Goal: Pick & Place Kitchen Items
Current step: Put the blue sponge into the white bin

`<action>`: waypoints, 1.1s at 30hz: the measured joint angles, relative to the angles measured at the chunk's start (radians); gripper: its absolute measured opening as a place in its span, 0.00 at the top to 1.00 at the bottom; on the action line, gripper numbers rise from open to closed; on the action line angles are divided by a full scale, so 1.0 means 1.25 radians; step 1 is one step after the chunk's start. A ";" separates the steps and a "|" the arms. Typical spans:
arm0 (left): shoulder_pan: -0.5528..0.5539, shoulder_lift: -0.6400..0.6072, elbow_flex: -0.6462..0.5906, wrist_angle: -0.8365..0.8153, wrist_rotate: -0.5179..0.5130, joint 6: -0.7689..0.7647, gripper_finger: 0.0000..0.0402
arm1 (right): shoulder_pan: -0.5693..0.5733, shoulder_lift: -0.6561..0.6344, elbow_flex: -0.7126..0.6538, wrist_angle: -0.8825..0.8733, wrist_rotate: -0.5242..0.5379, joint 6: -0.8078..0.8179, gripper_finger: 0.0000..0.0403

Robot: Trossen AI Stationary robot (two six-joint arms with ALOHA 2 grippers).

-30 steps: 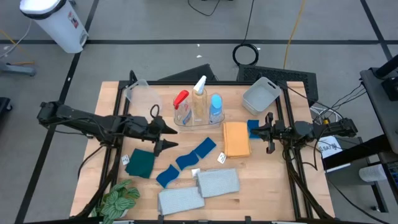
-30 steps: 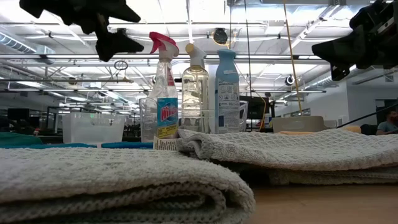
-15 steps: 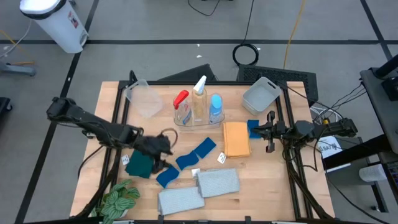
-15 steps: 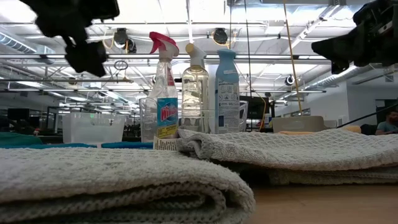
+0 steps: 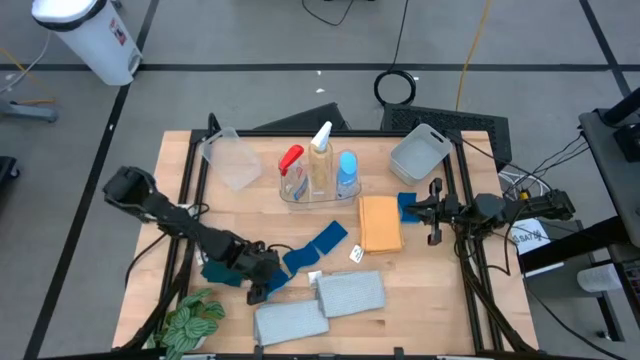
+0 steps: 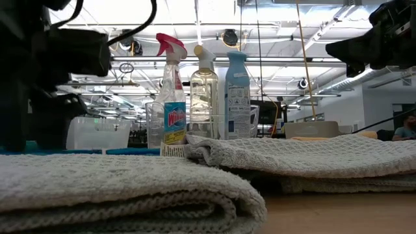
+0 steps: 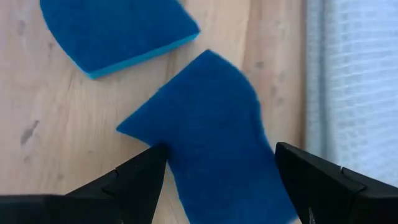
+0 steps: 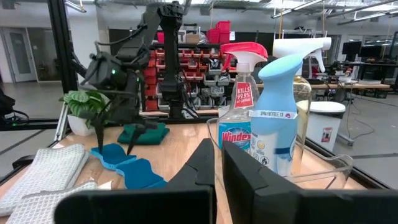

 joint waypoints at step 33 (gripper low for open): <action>0.129 -0.097 -0.003 -0.221 -0.126 -0.134 0.32 | 0.000 0.000 0.000 0.000 0.000 -0.075 1.00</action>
